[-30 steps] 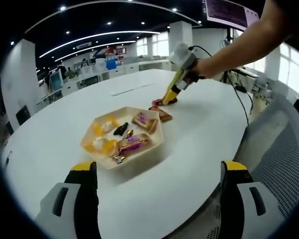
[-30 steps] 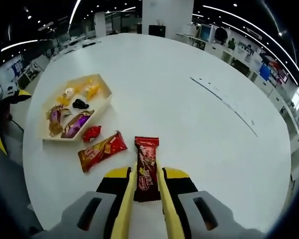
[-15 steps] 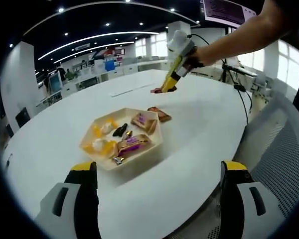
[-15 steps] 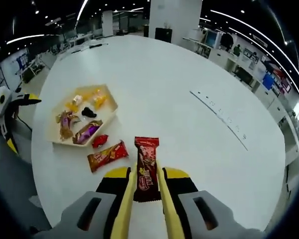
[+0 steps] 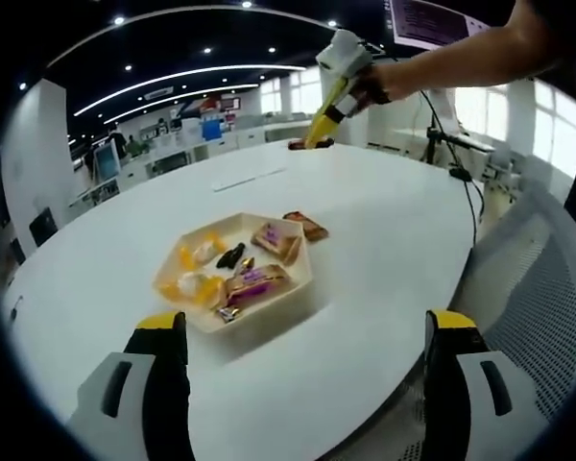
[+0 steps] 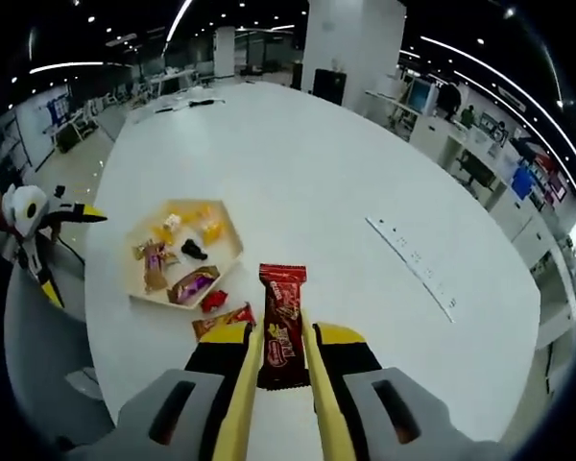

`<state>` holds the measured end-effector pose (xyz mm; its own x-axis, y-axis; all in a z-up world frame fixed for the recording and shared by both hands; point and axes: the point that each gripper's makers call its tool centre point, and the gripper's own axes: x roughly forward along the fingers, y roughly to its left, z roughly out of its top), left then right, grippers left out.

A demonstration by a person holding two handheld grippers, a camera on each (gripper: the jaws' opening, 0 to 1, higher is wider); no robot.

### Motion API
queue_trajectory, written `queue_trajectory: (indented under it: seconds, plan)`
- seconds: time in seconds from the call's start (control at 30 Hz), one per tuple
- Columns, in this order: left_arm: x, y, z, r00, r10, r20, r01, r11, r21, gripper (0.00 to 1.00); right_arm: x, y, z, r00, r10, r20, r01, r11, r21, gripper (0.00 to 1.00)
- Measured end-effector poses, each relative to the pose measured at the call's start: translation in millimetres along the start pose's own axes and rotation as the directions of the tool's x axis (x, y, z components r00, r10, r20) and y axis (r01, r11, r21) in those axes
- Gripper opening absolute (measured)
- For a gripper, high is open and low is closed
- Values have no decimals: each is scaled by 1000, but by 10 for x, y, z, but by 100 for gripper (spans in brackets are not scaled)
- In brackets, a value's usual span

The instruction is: Place the target food into the container with the food tongs after gripping and lifting it, then release it inside without dropping or visibly crushing the food.

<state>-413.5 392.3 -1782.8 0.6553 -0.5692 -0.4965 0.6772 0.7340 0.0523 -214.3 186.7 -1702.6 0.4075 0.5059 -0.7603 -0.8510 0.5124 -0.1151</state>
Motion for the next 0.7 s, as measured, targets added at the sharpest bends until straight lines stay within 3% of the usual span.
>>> queue_trajectory:
  seconds: [0.23,0.7]
  plan:
    - [-11,9,22,1000,6,10,-6,1000,0,99,-139,-31,141,1000,7,2,-7,999,-41,23]
    - [7,-15,8,1000,-2,2,2,1000,24,99,-263,37,349,999,10,34,-9,999,-40,23]
